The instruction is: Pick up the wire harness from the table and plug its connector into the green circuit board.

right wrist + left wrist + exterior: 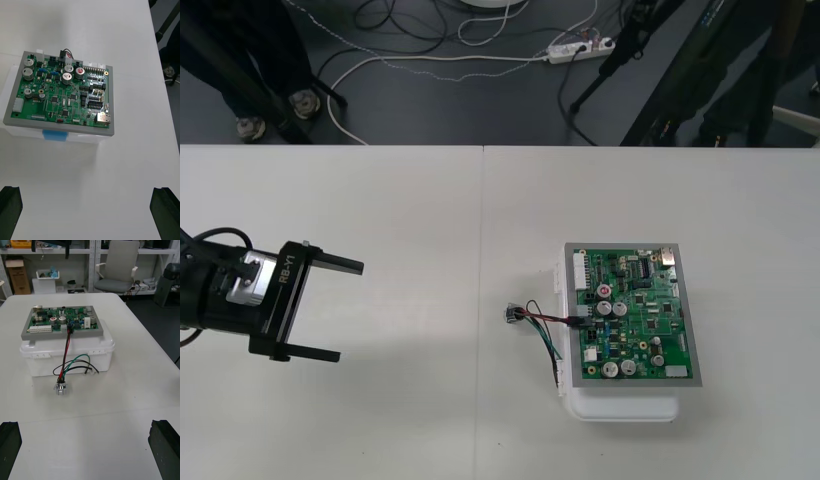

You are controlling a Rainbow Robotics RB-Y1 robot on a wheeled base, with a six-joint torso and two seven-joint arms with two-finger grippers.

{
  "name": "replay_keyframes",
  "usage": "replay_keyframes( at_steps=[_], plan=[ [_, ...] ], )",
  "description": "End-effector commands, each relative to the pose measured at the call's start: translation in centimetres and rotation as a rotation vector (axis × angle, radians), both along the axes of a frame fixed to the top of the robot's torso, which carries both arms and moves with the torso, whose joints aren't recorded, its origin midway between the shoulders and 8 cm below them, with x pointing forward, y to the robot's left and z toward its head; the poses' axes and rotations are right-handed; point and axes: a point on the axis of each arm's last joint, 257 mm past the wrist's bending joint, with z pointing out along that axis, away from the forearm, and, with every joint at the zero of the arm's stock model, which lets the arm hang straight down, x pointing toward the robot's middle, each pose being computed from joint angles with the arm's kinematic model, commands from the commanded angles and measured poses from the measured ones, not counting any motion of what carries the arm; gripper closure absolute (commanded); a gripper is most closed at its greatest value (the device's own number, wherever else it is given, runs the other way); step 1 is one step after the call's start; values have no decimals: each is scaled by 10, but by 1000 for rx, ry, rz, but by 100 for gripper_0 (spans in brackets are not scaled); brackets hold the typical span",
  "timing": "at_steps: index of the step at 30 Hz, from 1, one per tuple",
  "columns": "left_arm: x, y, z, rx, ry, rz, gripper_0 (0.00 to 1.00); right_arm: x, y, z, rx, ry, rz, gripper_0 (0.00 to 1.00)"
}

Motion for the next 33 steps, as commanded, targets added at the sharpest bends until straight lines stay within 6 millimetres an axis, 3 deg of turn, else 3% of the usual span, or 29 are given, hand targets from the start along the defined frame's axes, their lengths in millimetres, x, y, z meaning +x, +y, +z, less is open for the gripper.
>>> replay_keyframes(
  at_steps=[1,12,33],
  plan=[
    [0,13,17,68,-47,13,0,8,-5,26,-31,-51,12,0],
    [-4,9,41,95,-58,28,0,27,-28,27,-101,-84,-36,0],
    [15,20,67,95,-39,117,0,23,-15,23,-25,-58,1,0]
  ],
)
